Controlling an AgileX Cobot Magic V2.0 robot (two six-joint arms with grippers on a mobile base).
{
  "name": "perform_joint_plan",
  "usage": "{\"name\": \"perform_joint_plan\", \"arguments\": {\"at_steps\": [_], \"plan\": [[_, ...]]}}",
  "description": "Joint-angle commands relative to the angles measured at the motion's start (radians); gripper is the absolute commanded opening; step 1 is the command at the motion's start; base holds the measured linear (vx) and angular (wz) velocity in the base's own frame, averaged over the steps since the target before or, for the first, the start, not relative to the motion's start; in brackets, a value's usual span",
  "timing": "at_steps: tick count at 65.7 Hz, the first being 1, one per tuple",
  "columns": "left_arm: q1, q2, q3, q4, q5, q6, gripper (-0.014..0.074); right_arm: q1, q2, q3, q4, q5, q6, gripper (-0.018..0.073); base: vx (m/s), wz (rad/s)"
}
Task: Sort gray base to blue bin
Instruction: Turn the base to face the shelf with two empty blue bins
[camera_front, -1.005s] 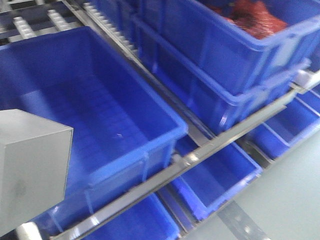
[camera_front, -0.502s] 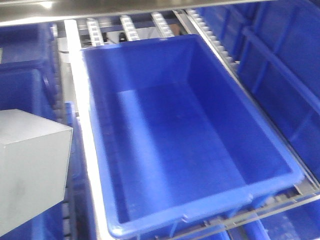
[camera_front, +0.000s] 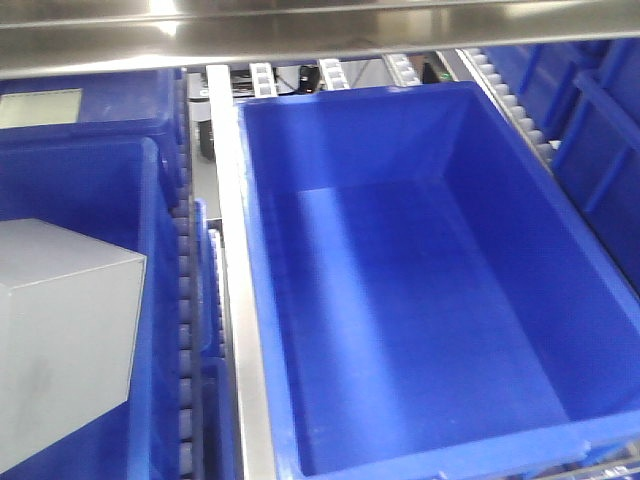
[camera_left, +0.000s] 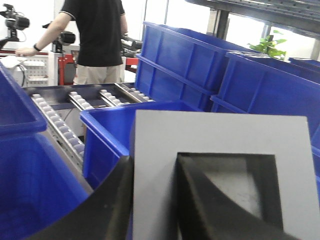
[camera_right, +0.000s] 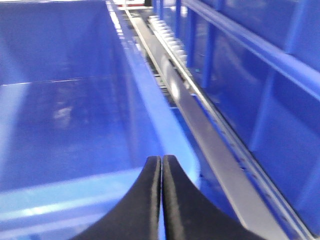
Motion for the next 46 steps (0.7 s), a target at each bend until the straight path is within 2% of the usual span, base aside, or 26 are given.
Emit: {"name": "perform_joint_plan", "arguments": {"at_steps": [1,46], "plan": [[-0.005,0.007,-0.03,-0.02,-0.107,-0.003,0.0004,-0.001,0.003,0.001,-0.005,-0.075,-0.013,-0.0005,0.03,0.17],[-0.005,0.007,-0.03,-0.02,-0.107,-0.003,0.0004,-0.001,0.003,0.001,-0.005,-0.075,-0.013,-0.0005,0.03,0.2]]}}
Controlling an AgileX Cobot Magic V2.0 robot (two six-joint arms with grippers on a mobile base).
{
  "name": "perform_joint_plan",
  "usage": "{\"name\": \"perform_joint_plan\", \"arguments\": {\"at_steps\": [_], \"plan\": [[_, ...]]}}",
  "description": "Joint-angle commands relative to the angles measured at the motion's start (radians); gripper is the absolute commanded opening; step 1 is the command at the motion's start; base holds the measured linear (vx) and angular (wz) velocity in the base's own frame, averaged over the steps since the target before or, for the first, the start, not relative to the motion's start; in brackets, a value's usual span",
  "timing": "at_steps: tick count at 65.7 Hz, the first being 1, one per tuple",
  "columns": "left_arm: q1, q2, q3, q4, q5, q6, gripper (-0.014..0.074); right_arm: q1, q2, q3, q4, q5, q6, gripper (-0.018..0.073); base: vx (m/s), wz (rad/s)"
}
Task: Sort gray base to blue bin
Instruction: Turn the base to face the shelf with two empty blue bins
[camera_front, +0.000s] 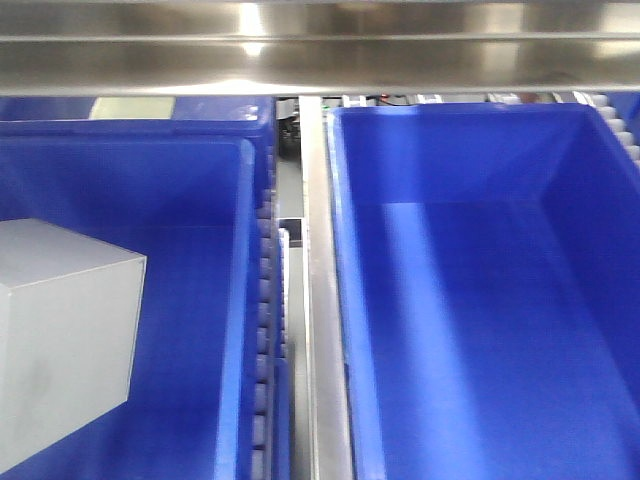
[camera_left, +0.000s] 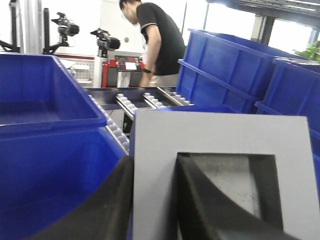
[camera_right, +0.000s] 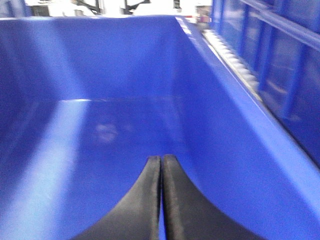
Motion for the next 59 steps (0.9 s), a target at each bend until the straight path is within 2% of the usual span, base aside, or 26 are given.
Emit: {"name": "perform_joint_plan", "arguments": {"at_steps": [1,59], "plan": [[-0.005,0.007,-0.03,-0.02,-0.107,-0.003,0.0004,-0.001,0.003,0.005,-0.005,-0.039,-0.013,-0.0005,0.03,0.19],[-0.005,0.007,-0.03,-0.02,-0.107,-0.003,0.0004,-0.001,0.003,0.005,-0.005,-0.039,-0.013,-0.0005,0.01,0.04]]}}
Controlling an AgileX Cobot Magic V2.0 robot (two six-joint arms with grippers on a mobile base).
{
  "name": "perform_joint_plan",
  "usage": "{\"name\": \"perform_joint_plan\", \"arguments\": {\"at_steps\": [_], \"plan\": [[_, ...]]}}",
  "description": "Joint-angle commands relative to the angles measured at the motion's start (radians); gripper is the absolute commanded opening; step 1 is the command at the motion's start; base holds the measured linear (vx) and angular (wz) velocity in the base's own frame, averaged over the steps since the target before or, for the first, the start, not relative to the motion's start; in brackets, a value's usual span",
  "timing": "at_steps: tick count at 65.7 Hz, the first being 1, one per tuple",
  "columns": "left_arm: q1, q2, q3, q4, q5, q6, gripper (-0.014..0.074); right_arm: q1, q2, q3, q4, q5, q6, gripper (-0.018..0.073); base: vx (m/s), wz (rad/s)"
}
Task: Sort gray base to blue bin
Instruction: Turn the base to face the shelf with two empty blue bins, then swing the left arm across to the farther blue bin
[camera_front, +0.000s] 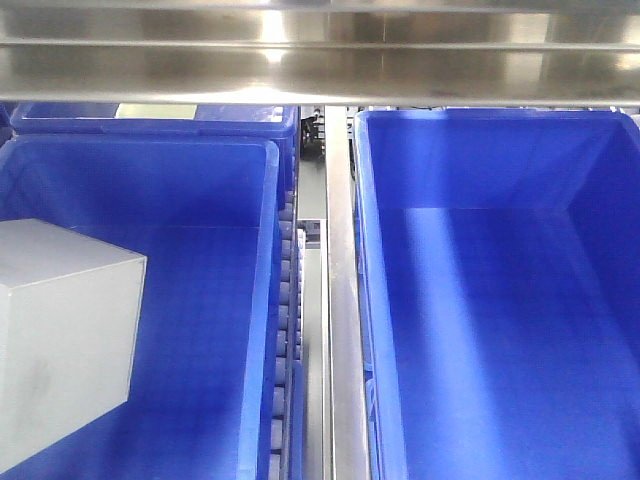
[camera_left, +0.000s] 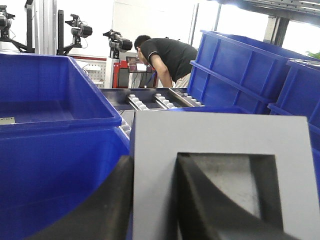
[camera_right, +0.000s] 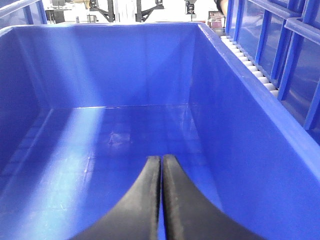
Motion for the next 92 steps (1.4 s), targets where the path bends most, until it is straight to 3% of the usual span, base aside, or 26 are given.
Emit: {"name": "perform_joint_plan", "arguments": {"at_steps": [1,36,51,58,70,92], "plan": [[-0.005,0.007,-0.03,-0.02,-0.107,-0.003,0.0004,-0.001,0.003,0.009,-0.005,-0.03,-0.01,-0.0005,0.0,0.0],[-0.005,0.01,-0.03,-0.02,-0.151,-0.003,0.0004,-0.001,0.003,0.009,-0.005,-0.03,-0.01,-0.0005,0.0,0.0],[-0.005,0.135,-0.052,-0.042,-0.087,0.001,0.0004,-0.001,0.003,0.009,-0.005,-0.03,-0.01,-0.0005,0.0,0.0],[-0.005,0.225,-0.089,-0.091,-0.065,0.065,0.0004,-0.001,0.003,0.009,-0.005,-0.03,-0.01,-0.0005,0.0,0.0],[-0.005,0.357,-0.165,-0.323,-0.044,0.299,0.0004,-0.001,0.003,0.009,-0.005,-0.03,-0.01,-0.0005,0.0,0.0],[-0.005,0.558,-0.249,-0.958,0.108,0.901,-0.0008,-0.001,0.003,0.009,-0.005,-0.03,-0.01,-0.0005,0.0,0.0]]}}
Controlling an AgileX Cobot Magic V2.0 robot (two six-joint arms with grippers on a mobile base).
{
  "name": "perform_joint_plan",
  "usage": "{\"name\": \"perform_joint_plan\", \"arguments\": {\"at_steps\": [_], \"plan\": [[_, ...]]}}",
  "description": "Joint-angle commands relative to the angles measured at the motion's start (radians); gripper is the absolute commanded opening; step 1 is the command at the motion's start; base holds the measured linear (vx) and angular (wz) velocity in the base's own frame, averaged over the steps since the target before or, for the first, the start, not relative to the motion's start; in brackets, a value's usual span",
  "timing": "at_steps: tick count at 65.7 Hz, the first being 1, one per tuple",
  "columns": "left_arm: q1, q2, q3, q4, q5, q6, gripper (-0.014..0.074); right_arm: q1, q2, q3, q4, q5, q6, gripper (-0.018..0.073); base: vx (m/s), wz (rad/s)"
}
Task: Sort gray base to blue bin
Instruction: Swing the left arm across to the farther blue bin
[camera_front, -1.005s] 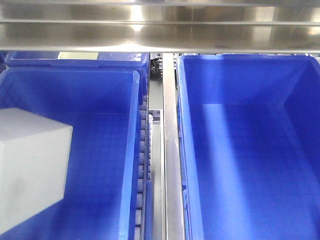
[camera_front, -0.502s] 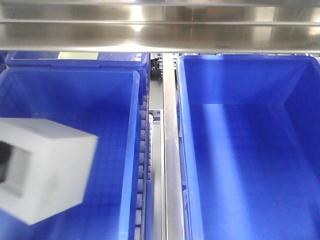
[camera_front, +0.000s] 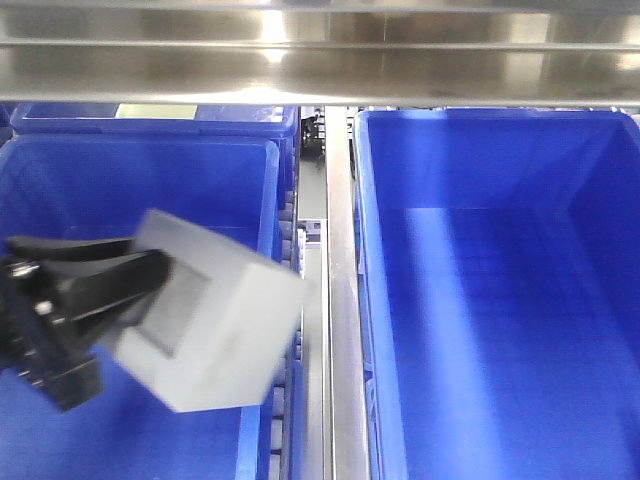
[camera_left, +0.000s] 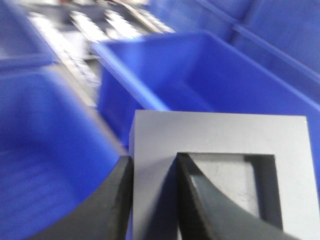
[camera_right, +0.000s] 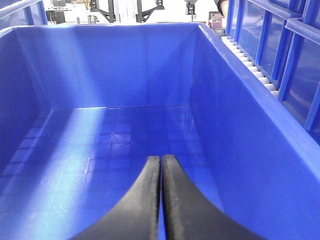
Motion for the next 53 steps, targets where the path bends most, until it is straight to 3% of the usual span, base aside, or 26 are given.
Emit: {"name": "perform_joint_plan", "arguments": {"at_steps": [1,10,20,39,53], "plan": [[-0.005,0.035,-0.061,-0.232,-0.016,0.175,-0.0008,-0.001,0.003,0.009,-0.005,-0.029,-0.01,-0.0005,0.0,0.0],[-0.005,0.086,-0.089,-0.361,0.014,0.294,-0.0008,-0.001,0.003,0.009,-0.005,-0.029,-0.01,-0.0005,0.0,0.0],[-0.023,0.145,-0.138,-0.364,0.029,0.322,-0.0008,-0.001,0.003,0.009,-0.005,-0.029,-0.01,-0.0005,0.0,0.0],[-0.234,0.291,-0.249,-0.356,-0.118,0.373,-0.0007,-0.001,0.003,0.009,-0.005,-0.029,-0.01,-0.0005,0.0,0.0],[-0.329,0.389,-0.333,-0.32,-0.13,0.375,-0.0007,-0.001,0.003,0.009,-0.005,-0.029,-0.01,-0.0005,0.0,0.0]]}}
